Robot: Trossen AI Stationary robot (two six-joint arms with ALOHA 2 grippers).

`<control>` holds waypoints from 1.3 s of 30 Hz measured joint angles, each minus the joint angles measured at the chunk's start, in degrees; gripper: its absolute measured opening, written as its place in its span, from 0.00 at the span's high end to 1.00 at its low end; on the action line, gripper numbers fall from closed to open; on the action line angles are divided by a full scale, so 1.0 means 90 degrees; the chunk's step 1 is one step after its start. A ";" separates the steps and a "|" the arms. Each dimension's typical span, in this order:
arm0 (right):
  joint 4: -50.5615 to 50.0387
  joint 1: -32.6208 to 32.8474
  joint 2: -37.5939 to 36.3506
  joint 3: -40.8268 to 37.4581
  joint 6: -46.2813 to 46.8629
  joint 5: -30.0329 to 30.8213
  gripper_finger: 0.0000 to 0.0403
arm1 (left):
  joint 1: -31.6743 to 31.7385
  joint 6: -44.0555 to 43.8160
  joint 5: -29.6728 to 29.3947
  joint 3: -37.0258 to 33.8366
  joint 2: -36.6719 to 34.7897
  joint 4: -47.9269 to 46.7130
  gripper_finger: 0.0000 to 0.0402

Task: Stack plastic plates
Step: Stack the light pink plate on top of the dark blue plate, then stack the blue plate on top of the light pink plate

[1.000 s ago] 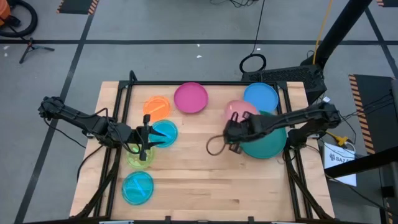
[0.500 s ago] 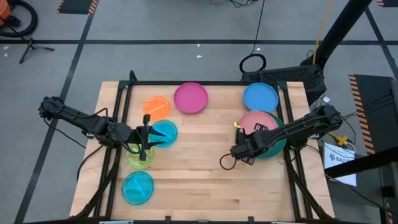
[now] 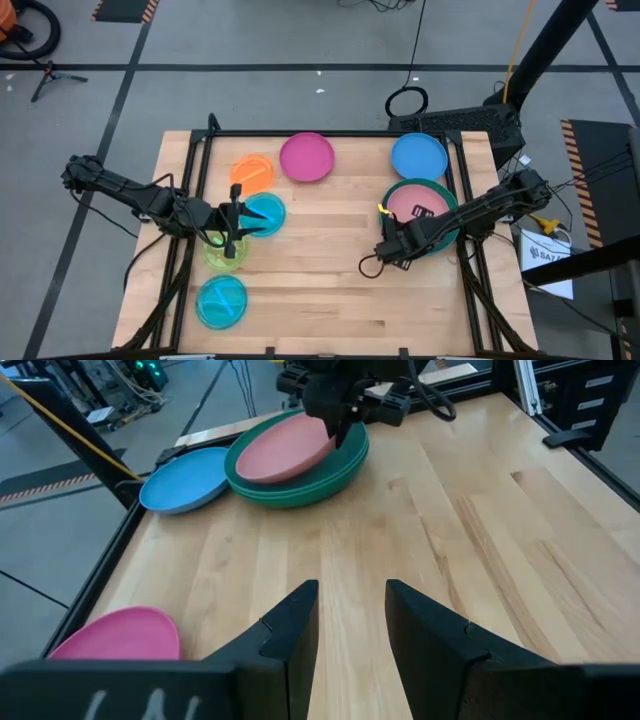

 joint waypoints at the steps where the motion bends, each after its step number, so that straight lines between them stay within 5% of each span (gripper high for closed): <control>1: 0.0000 -0.0002 0.0000 0.0000 0.0035 0.0000 0.93 | 0.0000 0.0000 0.0000 0.0000 0.0000 -0.0002 0.69; 17: -0.0046 -0.0002 0.0000 0.0009 0.0421 -0.0010 0.77 | 0.0000 0.0002 0.0000 0.0002 0.0002 0.0000 0.69; 25: -0.0687 -0.0204 0.0002 0.0773 0.1040 0.0011 0.77 | -0.0002 0.0046 0.0000 0.0002 0.0002 0.0019 0.69; 39: -0.0632 -0.1919 0.0002 0.1753 0.1026 0.0847 0.77 | 0.0000 0.0075 0.0000 0.0005 0.0001 0.0017 0.69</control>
